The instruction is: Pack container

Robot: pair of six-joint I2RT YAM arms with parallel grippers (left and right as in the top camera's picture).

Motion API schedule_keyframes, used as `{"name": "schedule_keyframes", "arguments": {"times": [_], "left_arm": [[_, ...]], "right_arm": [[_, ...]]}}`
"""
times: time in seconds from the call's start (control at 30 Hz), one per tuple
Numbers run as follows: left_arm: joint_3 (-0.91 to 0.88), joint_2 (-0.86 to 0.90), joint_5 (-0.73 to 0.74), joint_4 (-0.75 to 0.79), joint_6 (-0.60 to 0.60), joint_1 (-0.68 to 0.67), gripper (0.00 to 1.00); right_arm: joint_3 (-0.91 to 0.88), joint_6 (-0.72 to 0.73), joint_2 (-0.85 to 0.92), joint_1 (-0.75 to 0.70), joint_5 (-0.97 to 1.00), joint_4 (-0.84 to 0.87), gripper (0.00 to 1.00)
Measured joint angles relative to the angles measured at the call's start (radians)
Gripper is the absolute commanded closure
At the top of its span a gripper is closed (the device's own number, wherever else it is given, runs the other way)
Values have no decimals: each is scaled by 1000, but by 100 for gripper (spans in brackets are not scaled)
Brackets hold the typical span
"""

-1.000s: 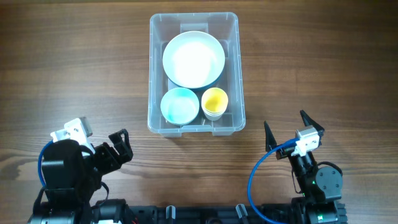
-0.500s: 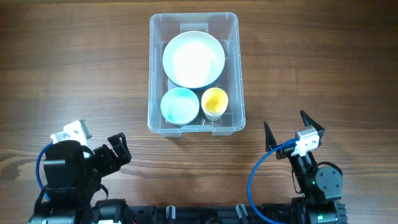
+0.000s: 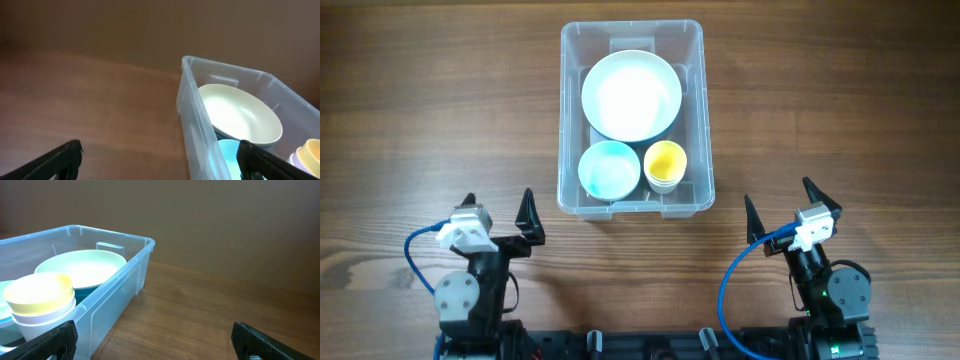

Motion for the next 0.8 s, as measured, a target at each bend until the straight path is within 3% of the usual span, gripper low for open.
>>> {"name": "schedule_keyframes", "arguments": {"times": [0.23,0.8], "left_arm": [[-108,-21,3,182,148,-42,0],[-138,-21,3,146,190,-42,0]], "right_arm": [[0,-3,0,0,0,0,0],[0,-3,0,0,0,0,0]]}}
